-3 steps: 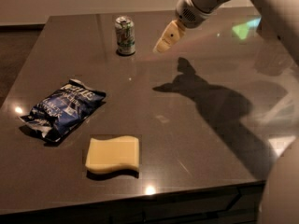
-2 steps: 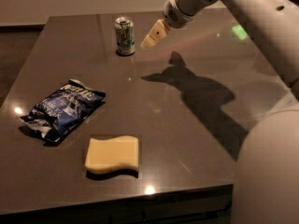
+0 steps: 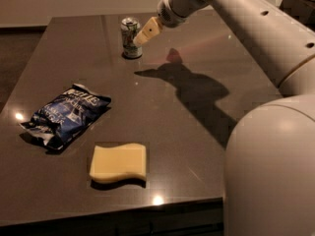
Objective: Move 7up can near blue chip bag
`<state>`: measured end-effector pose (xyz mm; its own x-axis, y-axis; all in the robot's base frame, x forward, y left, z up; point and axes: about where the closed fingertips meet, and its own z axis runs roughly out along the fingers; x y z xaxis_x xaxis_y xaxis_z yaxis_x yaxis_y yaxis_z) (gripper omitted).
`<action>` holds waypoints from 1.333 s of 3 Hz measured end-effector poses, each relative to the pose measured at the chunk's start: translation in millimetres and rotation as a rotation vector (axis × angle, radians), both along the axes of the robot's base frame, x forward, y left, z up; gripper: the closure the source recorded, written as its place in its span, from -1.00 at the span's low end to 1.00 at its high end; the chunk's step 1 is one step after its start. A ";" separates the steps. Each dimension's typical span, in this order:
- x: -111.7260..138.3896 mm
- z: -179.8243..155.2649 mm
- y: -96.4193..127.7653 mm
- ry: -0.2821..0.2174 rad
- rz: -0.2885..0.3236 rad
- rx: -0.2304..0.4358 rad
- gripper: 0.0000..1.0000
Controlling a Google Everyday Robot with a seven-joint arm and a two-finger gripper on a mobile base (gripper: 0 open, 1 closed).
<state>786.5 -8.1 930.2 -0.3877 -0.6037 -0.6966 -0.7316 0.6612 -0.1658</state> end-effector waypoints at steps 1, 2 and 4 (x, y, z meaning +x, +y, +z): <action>12.0 -0.9 34.6 -0.015 0.026 0.029 -1.00; 15.5 -4.5 54.4 -0.014 0.047 0.032 -1.00; 20.5 -18.6 74.3 0.007 0.081 0.017 -0.51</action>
Offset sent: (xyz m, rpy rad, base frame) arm 0.0199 0.0748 -0.0016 0.0377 -0.0227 0.0671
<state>807.0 66.2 911.6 -0.3430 -0.6214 -0.7044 -0.7841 0.6023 -0.1495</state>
